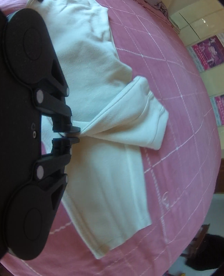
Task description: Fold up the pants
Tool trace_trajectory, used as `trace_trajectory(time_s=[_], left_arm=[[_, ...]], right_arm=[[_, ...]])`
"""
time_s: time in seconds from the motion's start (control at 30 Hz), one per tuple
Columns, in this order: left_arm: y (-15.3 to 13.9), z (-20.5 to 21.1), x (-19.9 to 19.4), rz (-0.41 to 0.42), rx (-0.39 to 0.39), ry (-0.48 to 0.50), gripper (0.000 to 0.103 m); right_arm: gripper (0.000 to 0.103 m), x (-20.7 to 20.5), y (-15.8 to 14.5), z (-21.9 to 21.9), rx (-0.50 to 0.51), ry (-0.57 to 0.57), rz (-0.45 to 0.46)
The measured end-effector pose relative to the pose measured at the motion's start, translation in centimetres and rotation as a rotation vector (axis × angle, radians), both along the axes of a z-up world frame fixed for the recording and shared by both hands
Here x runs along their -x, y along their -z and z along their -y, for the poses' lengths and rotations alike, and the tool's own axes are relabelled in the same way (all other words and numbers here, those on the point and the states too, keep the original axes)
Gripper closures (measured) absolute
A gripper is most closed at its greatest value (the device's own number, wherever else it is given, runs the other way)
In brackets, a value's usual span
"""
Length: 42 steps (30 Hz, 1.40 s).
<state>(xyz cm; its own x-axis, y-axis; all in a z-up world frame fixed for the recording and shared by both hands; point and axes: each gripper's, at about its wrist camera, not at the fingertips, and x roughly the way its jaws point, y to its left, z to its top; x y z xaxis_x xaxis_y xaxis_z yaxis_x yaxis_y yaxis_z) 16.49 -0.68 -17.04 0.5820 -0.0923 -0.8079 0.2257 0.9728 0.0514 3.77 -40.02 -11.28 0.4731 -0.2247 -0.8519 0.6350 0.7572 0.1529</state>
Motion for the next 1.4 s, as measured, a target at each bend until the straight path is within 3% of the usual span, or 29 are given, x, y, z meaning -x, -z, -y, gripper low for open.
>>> trace_trajectory(time_s=[0.1,0.2,0.3,0.5,0.57,0.6,0.63,0.67,0.87,1.0,1.07,1.13,1.27,1.33,1.4], left_arm=[[0.0,-0.1,0.0,-0.001,0.001,0.0,0.077],[0.0,-0.1,0.0,-0.003,0.004,-0.002,0.077],[0.0,-0.1,0.0,0.0,0.001,-0.004,0.077],[0.0,0.2,0.1,0.008,-0.019,-0.004,0.077],[0.0,0.3,0.1,0.006,-0.024,-0.002,0.076],[-0.1,0.3,0.1,0.004,-0.023,-0.002,0.076],[-0.1,0.2,0.0,0.001,-0.02,-0.003,0.076],[-0.1,0.1,0.0,-0.001,-0.017,-0.005,0.076],[0.0,0.3,0.1,0.007,-0.034,0.008,0.076],[0.1,0.4,0.1,0.011,-0.046,0.023,0.076],[0.0,0.4,0.2,0.009,-0.048,0.022,0.076],[0.0,0.5,0.2,0.008,-0.049,0.017,0.076],[0.0,0.8,0.3,0.014,-0.062,0.013,0.075],[0.1,0.8,0.4,0.018,-0.069,0.015,0.075],[0.1,0.9,0.4,0.021,-0.077,0.019,0.075]], right_arm=[[0.097,0.2,-0.1,-0.8,0.021,-0.034,-0.017],[0.076,-0.2,-1.8,-0.9,0.07,-0.058,0.017],[0.064,-1.9,-2.4,-0.5,0.136,-0.114,-0.006],[0.064,-6.1,-1.4,-0.1,0.216,-0.157,-0.036],[0.068,-7.4,-1.2,0.4,0.244,-0.146,-0.035],[0.077,-7.9,-1.2,0.8,0.254,-0.135,-0.029],[0.095,-8.0,-1.4,1.4,0.252,-0.116,-0.014],[0.097,-7.7,-1.8,2.3,0.219,-0.084,0.015],[0.097,1.1,-3.9,7.5,-0.002,0.167,0.209],[0.097,5.7,-0.1,7.6,-0.091,0.218,0.152],[0.095,6.5,1.3,7.9,-0.136,0.223,0.165],[0.082,6.7,0.9,8.4,-0.149,0.237,0.204],[0.069,7.1,-0.1,10.1,-0.105,0.279,0.235],[0.074,7.7,0.2,11.4,-0.118,0.34,0.25],[0.092,7.9,0.5,12.1,-0.105,0.357,0.228]])
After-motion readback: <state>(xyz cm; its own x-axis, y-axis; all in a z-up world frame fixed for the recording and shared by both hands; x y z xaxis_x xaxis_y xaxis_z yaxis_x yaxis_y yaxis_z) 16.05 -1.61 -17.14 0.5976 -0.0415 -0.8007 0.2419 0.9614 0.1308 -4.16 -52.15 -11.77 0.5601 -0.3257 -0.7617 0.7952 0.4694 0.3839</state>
